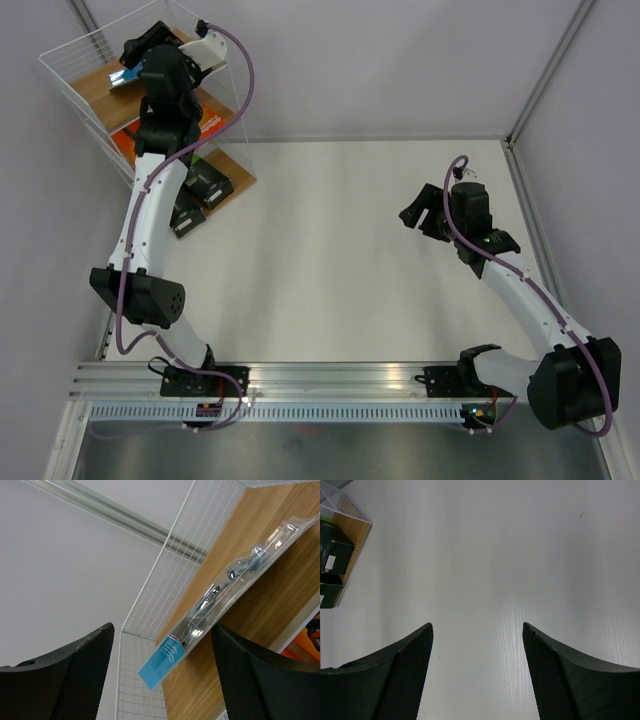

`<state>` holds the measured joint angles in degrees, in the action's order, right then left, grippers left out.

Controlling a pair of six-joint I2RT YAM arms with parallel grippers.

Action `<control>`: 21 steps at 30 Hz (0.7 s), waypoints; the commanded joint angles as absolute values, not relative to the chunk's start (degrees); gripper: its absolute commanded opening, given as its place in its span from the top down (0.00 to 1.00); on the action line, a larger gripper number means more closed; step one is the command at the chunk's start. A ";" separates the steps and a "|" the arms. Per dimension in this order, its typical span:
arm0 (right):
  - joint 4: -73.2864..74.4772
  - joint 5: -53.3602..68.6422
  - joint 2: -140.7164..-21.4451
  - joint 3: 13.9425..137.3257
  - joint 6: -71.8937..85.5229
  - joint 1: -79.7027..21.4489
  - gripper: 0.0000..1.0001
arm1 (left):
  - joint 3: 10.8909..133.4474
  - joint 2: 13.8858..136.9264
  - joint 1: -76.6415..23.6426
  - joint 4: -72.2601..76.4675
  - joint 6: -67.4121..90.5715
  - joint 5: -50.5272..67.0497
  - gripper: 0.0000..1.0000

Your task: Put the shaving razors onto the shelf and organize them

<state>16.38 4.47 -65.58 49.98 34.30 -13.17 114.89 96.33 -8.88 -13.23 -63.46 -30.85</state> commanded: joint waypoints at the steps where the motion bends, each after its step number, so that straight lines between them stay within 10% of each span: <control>1: 16.26 4.22 -66.62 50.62 34.28 -13.27 0.21 | 119.87 99.22 -8.96 -13.62 -60.20 -37.08 0.17; 21: 16.35 5.10 -66.97 49.75 34.36 -13.27 0.22 | 130.25 98.79 -7.91 -28.39 -34.55 -25.77 0.14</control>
<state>16.78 5.02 -67.24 49.95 34.28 -13.17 127.94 98.39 -8.03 -26.22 -40.73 -28.18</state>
